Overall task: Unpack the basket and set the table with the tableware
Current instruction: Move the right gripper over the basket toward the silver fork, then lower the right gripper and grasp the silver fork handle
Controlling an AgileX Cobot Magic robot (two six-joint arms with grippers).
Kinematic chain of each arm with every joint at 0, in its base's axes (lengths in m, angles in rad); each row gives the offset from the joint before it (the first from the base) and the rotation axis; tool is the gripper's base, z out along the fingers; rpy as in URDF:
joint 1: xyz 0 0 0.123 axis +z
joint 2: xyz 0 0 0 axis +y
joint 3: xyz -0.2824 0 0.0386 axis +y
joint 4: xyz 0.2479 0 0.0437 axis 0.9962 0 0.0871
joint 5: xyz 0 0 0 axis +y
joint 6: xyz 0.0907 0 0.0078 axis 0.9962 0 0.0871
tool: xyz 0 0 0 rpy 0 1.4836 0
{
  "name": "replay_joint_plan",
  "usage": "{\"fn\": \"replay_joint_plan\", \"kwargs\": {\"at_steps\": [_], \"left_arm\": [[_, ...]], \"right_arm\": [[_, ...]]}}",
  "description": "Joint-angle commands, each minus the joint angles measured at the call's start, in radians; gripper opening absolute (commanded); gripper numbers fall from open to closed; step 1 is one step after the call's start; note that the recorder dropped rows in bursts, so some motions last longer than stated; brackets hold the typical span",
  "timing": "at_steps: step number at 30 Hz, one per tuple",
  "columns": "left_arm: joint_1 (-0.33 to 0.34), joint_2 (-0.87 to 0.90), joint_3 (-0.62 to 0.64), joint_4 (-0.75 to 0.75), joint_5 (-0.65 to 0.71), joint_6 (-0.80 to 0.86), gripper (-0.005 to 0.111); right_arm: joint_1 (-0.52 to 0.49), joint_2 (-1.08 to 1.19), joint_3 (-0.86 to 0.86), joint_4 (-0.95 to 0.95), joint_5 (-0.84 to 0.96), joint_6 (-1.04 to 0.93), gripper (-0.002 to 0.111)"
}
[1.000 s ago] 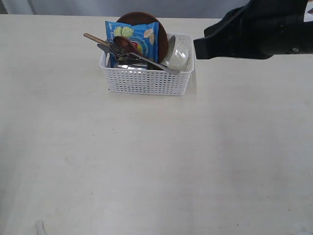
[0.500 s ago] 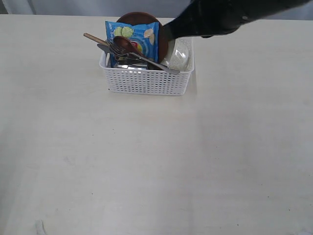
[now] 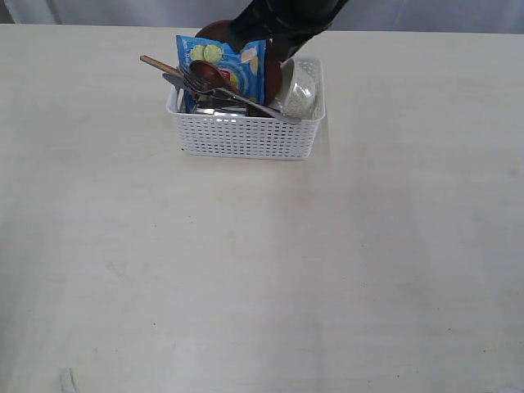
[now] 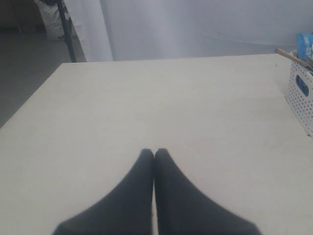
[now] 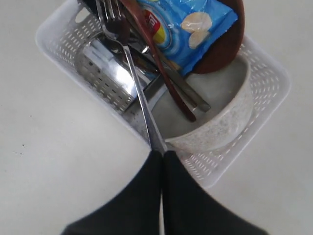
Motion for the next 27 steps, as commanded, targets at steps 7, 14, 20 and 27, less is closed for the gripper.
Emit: {"fn": "replay_joint_plan", "kwargs": {"at_steps": [7,14,20,27], "left_arm": [[-0.008,-0.002,0.002,-0.005,-0.002,-0.002,0.0],[-0.024,-0.002,0.002,-0.003,-0.002,-0.002,0.0],[-0.024,-0.002,0.002,-0.003,-0.002,-0.002,0.0],[-0.024,-0.002,0.002,-0.003,-0.002,-0.002,0.0]], "right_arm": [[-0.001,0.198,-0.182,0.046,0.023,-0.108,0.01],[-0.001,0.304,-0.309,0.12,0.03,-0.128,0.034],[-0.01,0.354,-0.309,0.156,0.022,-0.171,0.034],[-0.061,0.37,-0.309,0.24,0.022,-0.196,0.034]]}}
